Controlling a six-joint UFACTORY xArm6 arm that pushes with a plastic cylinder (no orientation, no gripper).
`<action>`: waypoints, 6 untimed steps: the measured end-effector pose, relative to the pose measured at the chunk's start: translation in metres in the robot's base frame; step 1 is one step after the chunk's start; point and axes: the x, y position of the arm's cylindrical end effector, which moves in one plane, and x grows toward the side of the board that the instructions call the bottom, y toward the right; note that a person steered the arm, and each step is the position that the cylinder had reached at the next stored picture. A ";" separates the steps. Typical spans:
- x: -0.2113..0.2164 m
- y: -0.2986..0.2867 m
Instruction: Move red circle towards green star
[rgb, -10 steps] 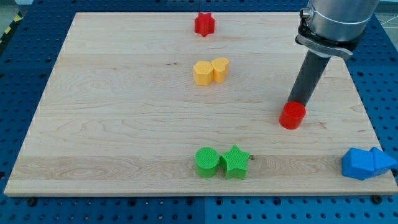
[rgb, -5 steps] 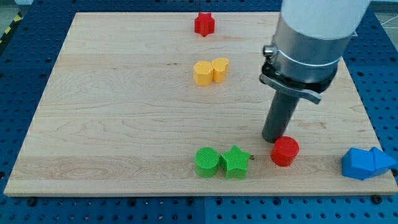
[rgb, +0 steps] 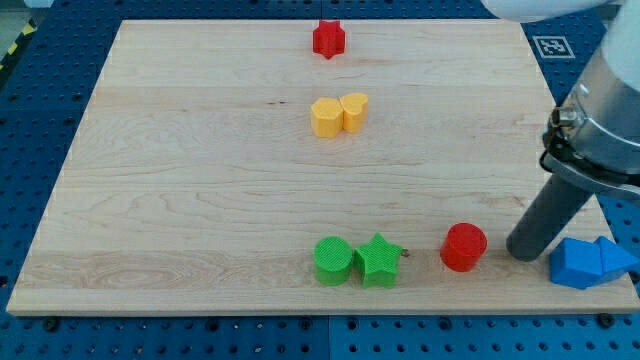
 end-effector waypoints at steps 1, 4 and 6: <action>0.000 -0.023; 0.000 -0.077; -0.038 -0.017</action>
